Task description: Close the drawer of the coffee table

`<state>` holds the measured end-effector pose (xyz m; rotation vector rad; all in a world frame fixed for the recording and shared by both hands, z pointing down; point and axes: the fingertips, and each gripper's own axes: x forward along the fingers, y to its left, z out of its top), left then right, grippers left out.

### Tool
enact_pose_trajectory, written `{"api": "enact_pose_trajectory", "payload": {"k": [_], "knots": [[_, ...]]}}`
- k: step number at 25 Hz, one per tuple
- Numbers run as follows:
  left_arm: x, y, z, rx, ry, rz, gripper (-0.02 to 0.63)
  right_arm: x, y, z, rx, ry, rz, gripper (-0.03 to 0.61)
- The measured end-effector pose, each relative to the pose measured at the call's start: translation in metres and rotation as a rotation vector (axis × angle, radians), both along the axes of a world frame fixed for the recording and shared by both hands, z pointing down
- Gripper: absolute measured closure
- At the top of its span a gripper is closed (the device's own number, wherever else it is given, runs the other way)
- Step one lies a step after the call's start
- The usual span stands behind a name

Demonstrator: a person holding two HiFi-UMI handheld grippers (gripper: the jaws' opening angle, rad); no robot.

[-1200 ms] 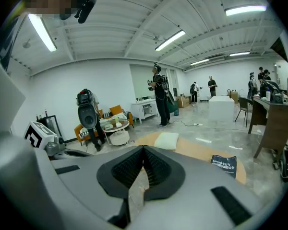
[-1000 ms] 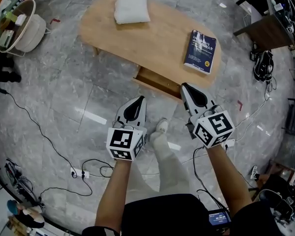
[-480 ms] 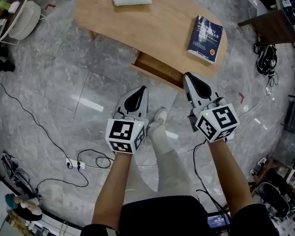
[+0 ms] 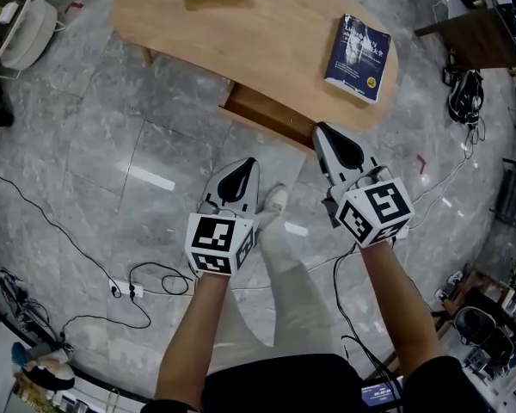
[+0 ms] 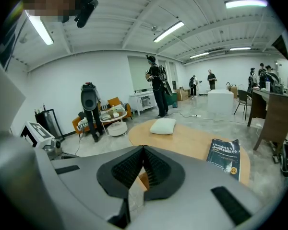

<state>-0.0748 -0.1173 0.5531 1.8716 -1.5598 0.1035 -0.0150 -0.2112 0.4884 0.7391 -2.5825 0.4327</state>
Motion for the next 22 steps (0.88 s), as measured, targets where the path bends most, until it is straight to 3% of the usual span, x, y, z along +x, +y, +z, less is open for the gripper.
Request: {"api": "enact_pose_trajectory", "payload": {"k": [22], "knots": [[0.006,0.017,0.070,-0.022,0.030,-0.004,0.613,0.005,0.010,0.069,-0.033,0.013,0.015,0.565]]}}
